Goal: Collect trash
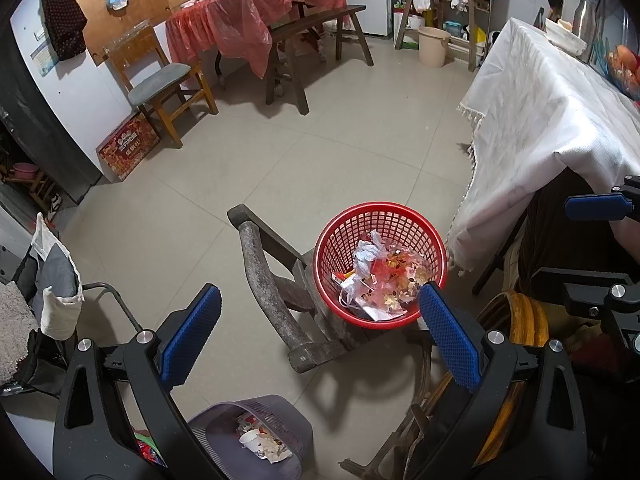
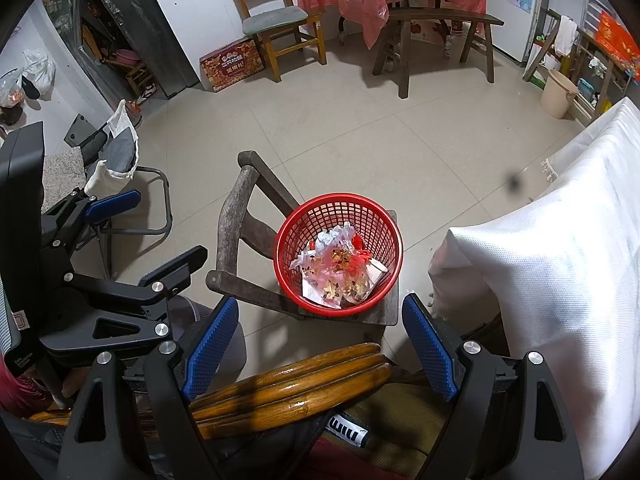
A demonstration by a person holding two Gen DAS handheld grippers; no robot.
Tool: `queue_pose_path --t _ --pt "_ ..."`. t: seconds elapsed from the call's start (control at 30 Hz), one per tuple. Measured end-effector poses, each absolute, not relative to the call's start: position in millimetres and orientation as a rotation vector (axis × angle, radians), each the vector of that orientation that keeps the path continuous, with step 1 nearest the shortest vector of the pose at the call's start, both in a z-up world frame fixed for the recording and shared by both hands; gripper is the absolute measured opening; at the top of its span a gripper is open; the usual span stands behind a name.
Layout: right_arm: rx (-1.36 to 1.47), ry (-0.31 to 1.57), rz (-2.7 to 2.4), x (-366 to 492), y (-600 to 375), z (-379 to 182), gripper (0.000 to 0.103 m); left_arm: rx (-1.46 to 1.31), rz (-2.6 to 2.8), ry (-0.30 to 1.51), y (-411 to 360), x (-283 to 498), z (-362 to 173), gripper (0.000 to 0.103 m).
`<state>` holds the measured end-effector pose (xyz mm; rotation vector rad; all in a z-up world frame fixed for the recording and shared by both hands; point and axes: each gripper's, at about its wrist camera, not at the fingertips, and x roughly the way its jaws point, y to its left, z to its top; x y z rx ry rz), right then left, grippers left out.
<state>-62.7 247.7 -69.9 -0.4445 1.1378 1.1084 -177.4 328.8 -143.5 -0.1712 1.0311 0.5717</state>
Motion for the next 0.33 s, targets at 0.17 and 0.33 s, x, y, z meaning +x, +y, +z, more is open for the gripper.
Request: queue_pose_path --t 0.17,0.33 --pt "-0.443 1.138 1.108 -62.1 247.7 -69.4 0.082 -0.187 0.566 1.037 332.2 -176.7 -145.6 0.095" --pt "-0.444 1.138 1.109 -61.3 248.3 -68.6 0.082 -0.182 0.573 1.031 335.3 -177.2 -144.8 0.095"
